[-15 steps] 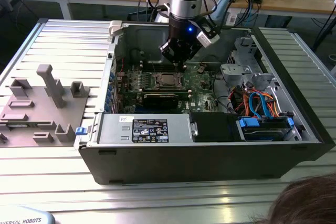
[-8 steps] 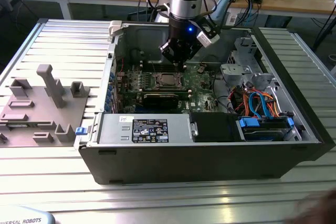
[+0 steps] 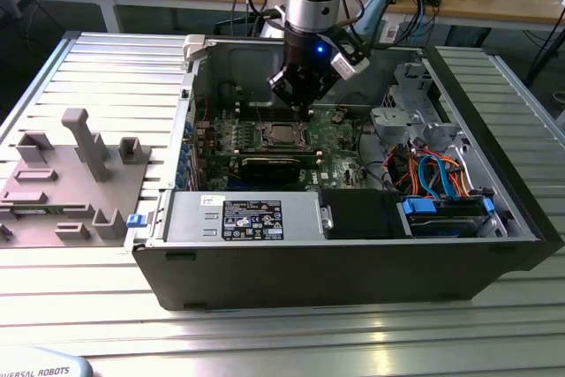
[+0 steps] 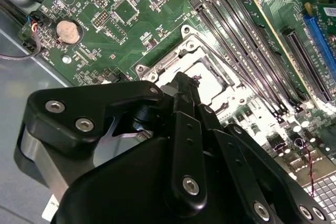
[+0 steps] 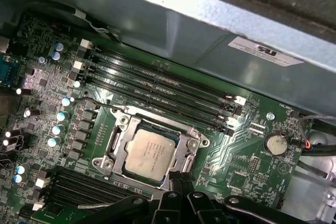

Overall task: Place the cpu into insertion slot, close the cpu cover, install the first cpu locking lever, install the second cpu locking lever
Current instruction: 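Install the first cpu locking lever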

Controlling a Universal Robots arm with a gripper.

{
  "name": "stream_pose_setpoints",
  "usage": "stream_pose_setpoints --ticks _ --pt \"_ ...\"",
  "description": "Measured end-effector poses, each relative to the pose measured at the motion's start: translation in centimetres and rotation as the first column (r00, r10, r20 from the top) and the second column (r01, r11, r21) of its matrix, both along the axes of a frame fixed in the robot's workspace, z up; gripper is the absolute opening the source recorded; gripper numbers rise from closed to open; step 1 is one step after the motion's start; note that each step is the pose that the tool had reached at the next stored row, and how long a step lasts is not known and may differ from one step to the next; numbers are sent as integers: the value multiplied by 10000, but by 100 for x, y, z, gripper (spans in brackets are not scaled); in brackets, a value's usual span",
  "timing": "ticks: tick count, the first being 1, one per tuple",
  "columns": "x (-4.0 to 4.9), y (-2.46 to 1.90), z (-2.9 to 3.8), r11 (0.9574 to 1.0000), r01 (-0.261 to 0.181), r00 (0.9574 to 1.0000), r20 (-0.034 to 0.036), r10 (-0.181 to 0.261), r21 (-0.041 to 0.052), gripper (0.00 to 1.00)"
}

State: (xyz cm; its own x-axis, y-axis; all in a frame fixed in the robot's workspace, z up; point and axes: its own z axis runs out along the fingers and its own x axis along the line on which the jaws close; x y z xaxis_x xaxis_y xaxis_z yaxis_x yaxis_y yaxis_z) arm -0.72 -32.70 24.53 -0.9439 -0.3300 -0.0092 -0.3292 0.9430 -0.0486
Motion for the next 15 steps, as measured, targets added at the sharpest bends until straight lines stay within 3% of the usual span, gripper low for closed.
stream_pose_setpoints --ticks 5,9,13,15 --pt "0 0 -9 9972 745 9972 -1 -745 -1 11" --pt "0 0 -17 9873 1592 9873 -1 -1592 4 11" --pt "0 0 -22 9770 2134 9770 -3 -2134 12 11" --pt "0 0 -25 9669 2550 9669 -4 -2550 21 11"
